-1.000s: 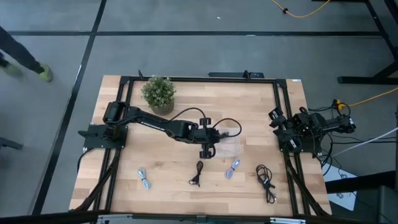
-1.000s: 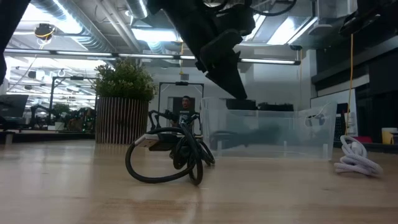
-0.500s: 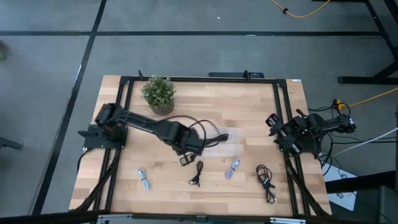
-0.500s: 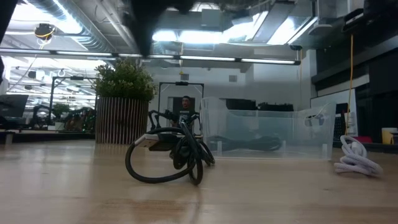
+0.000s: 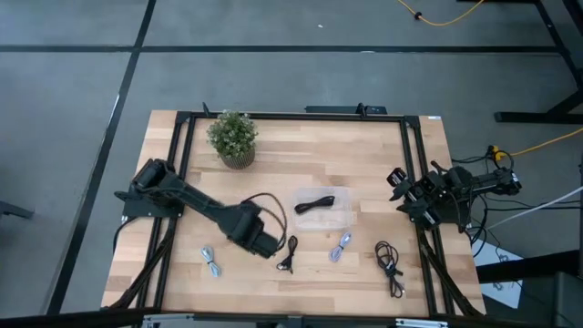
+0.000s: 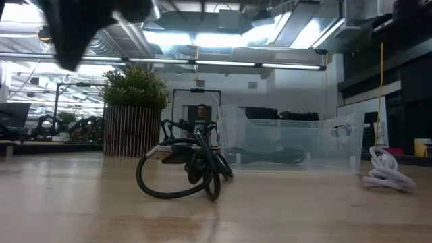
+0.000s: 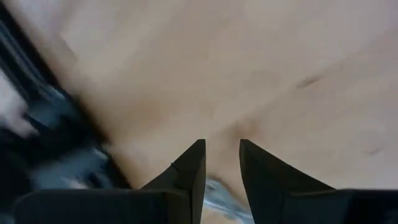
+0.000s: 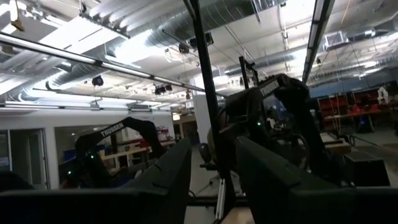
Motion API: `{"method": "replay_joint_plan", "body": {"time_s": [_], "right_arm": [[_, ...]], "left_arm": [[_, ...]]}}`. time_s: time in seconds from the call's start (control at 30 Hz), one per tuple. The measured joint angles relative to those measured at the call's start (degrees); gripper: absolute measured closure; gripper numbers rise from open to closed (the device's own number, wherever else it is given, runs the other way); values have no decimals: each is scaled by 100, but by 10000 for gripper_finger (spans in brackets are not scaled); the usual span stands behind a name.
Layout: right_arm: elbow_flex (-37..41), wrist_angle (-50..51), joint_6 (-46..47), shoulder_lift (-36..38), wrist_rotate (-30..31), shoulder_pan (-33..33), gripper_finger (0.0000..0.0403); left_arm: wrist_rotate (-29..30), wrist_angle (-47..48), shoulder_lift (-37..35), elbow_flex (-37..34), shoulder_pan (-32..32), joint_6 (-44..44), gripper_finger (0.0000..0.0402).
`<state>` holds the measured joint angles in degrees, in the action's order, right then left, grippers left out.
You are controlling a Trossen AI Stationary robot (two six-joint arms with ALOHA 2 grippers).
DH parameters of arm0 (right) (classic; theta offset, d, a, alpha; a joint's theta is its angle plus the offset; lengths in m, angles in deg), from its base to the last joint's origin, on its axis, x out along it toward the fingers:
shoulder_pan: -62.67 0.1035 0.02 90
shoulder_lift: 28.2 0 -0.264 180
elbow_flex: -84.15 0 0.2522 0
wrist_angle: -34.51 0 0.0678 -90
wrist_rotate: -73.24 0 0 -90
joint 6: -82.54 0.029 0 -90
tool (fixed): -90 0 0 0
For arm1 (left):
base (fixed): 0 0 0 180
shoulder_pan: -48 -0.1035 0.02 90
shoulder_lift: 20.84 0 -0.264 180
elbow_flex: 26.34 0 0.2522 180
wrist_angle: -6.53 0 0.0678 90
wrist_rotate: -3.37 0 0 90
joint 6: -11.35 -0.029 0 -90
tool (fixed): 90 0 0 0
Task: Pick and place USB-C Cables
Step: Put the left white charger cable wire into the bin
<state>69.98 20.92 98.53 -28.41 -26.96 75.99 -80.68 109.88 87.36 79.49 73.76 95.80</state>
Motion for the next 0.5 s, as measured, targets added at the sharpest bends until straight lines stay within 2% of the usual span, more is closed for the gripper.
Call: {"method": "replay_joint_plan", "body": {"time_s": [0.13,0.23,0.33,0.43,0.5], "right_arm": [[0,334,160,-2,2,0,269],[0,611,534,-2,2,0,269],[0,785,815,-2,4,0,269],[0,869,952,-4,4,0,269],[0,864,952,-2,4,0,269]], "left_arm": [[-696,-143,16,-372,437,1608,311],[-919,-371,6,-571,859,2579,311],[-813,-656,7,-659,1343,3475,311],[-331,-947,7,-762,1744,4564,311],[-315,-1255,11,-871,1863,4680,311]]}}
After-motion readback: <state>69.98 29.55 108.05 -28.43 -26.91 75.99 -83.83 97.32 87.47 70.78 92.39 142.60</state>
